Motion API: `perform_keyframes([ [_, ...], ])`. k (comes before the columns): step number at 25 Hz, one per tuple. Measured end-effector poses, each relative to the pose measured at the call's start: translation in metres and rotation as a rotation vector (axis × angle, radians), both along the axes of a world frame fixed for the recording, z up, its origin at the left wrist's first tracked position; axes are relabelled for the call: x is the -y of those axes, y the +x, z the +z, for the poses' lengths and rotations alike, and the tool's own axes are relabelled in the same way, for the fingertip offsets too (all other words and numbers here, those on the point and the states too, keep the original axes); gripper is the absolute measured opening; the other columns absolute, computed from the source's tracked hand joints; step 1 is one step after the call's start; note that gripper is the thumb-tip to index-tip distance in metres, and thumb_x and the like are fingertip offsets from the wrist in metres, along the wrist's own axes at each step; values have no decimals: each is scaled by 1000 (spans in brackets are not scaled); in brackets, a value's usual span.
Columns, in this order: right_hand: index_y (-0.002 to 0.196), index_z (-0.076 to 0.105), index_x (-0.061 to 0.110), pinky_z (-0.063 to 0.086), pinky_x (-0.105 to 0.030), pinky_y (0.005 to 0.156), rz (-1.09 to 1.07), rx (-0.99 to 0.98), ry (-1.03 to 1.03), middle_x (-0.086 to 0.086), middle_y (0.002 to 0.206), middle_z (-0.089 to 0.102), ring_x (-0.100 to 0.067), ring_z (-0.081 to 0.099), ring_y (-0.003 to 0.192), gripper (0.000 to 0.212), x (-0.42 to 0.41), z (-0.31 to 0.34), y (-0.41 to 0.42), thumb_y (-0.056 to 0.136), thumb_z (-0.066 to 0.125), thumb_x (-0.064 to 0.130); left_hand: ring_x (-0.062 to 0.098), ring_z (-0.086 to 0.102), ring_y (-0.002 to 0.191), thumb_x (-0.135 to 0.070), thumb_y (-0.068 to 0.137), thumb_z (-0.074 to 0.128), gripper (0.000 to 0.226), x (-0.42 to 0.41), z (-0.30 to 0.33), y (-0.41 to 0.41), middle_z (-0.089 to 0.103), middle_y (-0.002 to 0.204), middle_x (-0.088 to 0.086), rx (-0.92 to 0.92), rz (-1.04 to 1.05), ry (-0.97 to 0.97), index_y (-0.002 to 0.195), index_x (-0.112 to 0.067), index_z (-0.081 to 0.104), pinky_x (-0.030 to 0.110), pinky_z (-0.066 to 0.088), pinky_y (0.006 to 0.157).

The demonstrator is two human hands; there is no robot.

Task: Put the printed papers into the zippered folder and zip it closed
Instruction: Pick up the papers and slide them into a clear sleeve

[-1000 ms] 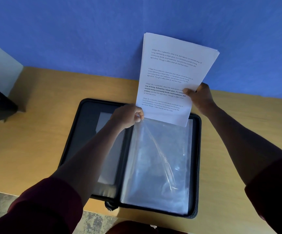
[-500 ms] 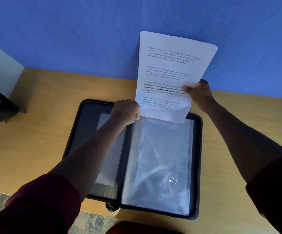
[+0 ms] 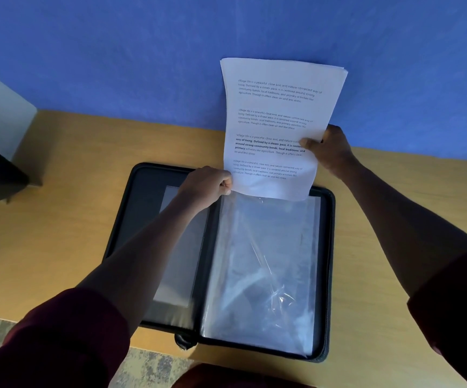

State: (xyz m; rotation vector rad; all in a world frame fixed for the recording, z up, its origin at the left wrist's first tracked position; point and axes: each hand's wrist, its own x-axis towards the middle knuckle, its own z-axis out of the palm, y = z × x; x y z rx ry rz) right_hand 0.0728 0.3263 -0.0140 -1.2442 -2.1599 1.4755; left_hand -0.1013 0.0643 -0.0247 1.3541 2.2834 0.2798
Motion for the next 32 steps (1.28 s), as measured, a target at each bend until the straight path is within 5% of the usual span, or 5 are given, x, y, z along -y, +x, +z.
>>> perform_keyframes([
  [11, 119, 67, 11, 54, -48, 96, -22, -4, 12, -9, 117, 71, -27, 67, 106, 41, 1, -8, 6, 80, 75, 20, 5, 67, 74, -16, 86, 73, 5, 6, -13, -8, 72, 80, -14, 117, 51, 94, 84, -19, 71, 31, 56, 74],
  [27, 118, 68, 12, 54, -49, 95, -13, 10, 7, -6, 115, 72, -24, 68, 104, 42, -9, -14, 7, 78, 75, 23, 11, 56, 72, -16, 83, 64, 12, -7, -2, -9, 63, 80, -13, 0, -82, 39, 77, -26, 66, 27, 38, 62],
  [32, 119, 67, 11, 54, -47, 96, -21, 2, 7, -7, 116, 71, -25, 68, 105, 40, -5, -17, 2, 81, 75, 20, 11, 62, 74, -17, 88, 63, 9, -2, -8, -15, 70, 83, -14, 0, -59, 56, 86, -23, 69, 28, 48, 67],
])
